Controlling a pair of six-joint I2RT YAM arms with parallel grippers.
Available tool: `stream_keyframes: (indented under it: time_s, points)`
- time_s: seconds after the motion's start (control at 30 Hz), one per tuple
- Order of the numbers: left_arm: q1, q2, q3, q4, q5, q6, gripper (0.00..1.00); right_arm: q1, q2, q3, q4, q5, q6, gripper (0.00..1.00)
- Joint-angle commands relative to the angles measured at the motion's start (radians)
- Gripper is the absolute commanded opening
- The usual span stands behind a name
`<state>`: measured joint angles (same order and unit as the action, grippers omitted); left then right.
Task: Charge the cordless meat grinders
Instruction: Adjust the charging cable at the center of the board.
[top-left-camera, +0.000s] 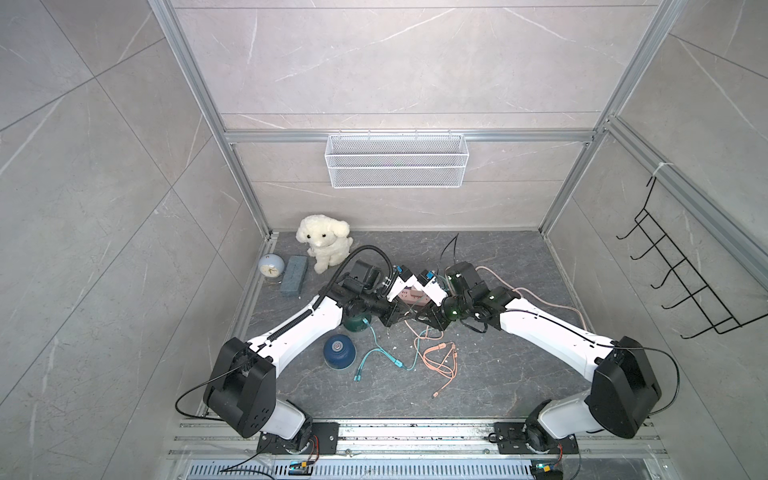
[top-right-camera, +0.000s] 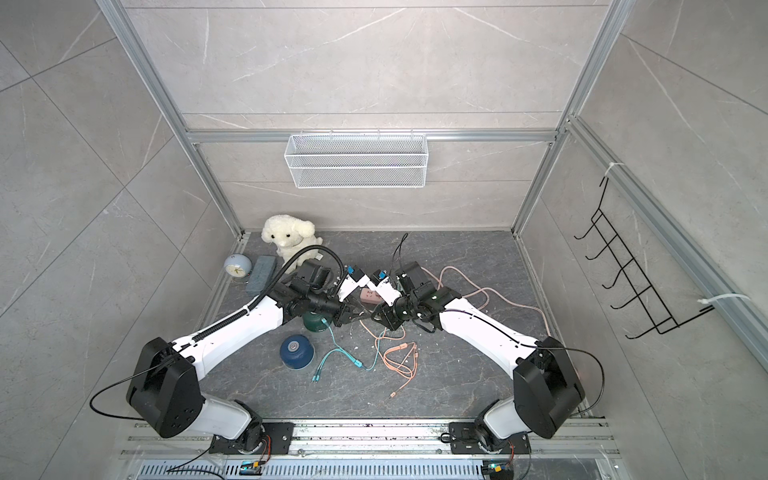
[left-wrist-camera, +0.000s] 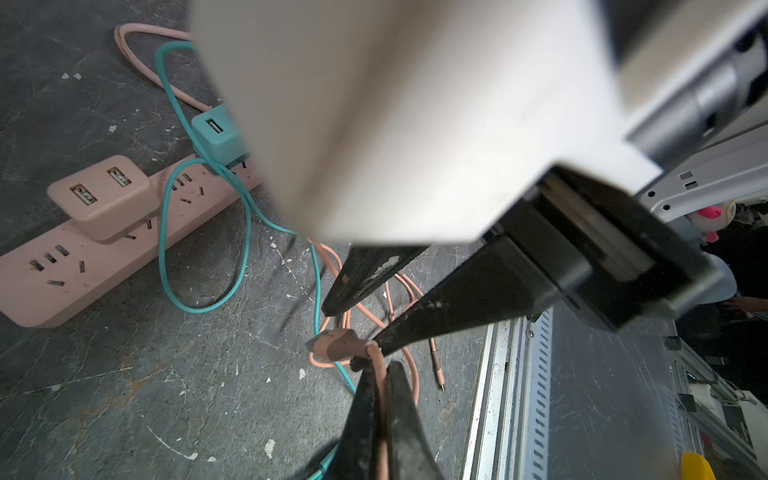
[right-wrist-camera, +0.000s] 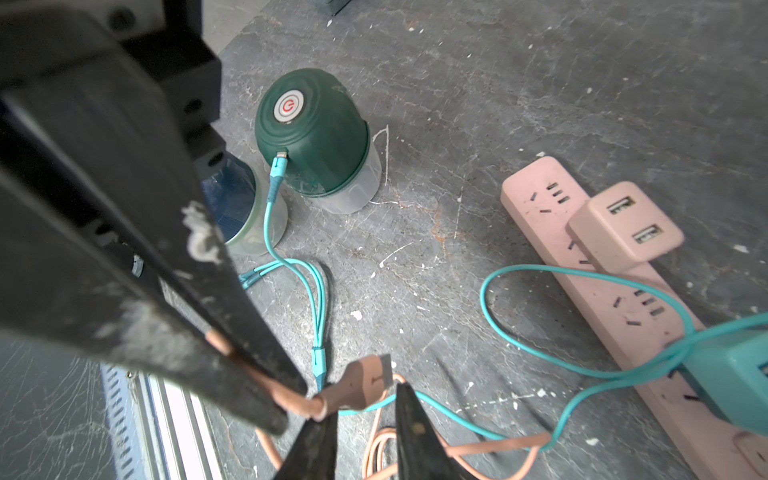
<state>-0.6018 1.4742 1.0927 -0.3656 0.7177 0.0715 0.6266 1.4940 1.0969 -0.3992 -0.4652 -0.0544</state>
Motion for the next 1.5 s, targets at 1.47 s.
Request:
stream_keyframes:
  time_s: [1.47]
  points:
    - [-0.012, 0.027, 0.059, -0.072, 0.075, 0.002, 0.00, -0.001, -0.064, -0.059, 0.078, 0.019, -0.201, 0.30]
